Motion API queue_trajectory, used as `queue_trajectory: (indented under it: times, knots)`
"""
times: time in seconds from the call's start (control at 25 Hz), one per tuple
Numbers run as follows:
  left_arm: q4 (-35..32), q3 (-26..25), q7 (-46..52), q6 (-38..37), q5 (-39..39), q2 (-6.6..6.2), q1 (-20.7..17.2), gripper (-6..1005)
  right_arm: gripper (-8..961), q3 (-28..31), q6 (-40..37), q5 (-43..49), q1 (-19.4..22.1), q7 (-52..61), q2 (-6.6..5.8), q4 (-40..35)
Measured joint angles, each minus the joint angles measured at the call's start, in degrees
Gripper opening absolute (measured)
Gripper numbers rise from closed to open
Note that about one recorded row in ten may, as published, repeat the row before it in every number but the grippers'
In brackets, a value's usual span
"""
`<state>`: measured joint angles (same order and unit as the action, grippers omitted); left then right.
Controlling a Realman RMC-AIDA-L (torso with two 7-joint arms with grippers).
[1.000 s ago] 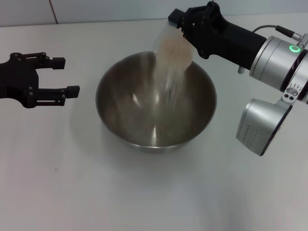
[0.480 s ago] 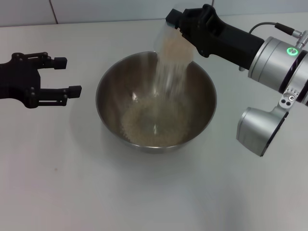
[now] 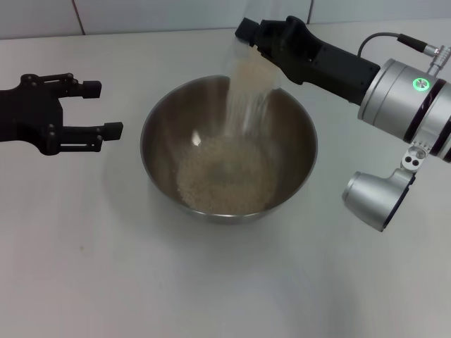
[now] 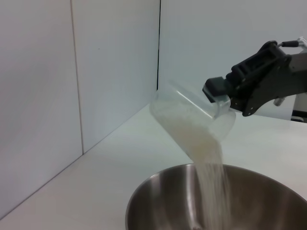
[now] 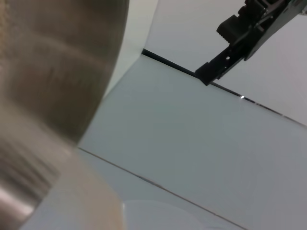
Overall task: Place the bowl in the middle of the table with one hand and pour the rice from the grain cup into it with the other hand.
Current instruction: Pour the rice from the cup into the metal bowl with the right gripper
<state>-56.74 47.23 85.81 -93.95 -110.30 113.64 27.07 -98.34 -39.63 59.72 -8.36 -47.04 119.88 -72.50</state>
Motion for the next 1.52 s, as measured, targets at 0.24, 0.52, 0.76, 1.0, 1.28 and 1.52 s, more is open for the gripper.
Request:
queue_trajectory:
  times: [0.24, 0.52, 0.76, 1.0, 1.28, 1.52]
  knots:
    - [-0.04, -0.04, 0.03, -0.01, 0.0, 0.0, 0.0, 808, 64, -1.31, 0.0, -5.1, 0.08, -6.18, 0.0, 0.42]
    - [-0.44, -0.04, 0.01, -0.21, 0.0, 0.01, -0.33, 808, 69, -2.38, 0.0, -5.4, 0.79, -6.65, 0.0, 0.31]
    - [-0.68, 0.1, 0.04, -0.36, 0.0, 0.11, -0.55, 808, 73, -3.53, 0.0, -7.69, 1.59, -6.65, 0.0, 0.6]
    - [-1.05, 0.07, -0.07, -0.36, 0.0, 0.13, -0.65, 808, 77, -4.5, 0.0, -15.01, 2.18, -5.42, 0.0, 0.82]
    - [-1.36, 0.03, -0.23, -0.36, 0.0, 0.48, -0.73, 808, 81, -6.64, 0.08, -43.45, 1.54, -4.93, -0.01, 6.0]
    - [-1.85, -0.04, -0.17, -0.35, 0.01, 0.59, -0.78, 808, 85, -3.06, 1.24, -59.74, 1.96, 12.19, -0.64, 8.75]
